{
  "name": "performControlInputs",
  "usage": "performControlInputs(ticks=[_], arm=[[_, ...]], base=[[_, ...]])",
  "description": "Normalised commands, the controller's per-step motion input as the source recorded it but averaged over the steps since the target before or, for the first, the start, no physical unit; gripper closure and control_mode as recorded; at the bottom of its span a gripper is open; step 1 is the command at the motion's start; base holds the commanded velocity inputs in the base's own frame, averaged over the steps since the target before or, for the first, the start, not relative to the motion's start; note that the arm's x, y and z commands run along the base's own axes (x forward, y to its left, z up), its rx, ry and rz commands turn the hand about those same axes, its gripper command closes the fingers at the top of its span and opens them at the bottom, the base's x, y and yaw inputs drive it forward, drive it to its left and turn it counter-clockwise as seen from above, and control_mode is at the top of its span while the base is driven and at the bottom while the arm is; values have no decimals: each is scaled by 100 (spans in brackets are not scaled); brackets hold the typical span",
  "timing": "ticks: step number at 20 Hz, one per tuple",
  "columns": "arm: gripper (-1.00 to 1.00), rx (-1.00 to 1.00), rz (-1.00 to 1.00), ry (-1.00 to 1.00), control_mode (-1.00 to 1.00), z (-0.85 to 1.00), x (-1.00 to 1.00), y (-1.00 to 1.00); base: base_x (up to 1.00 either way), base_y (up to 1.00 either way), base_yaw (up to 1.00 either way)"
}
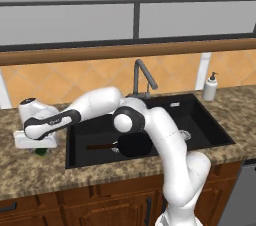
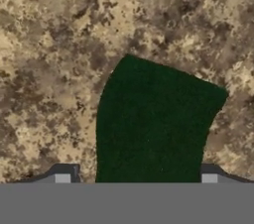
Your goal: Pick the pan and sponge and place them into the sink. Then turn on the water.
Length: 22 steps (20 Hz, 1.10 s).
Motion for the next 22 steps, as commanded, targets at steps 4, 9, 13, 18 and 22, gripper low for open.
performControlInputs(ticks=[4, 9, 13, 18, 22], arm=[[100, 0, 0, 2, -100, -63, 0, -2], [100, 0, 0, 0, -100, -33, -22, -11], [100, 1, 0, 0, -100, 17, -11, -47], [100, 8, 0, 0, -100, 45, 0, -71], [100, 3, -6, 0, -100, 17, 0, -98]], base=[[0, 0, 0], [0, 0, 0], [0, 0, 0], [0, 0, 0], [0, 0, 0]])
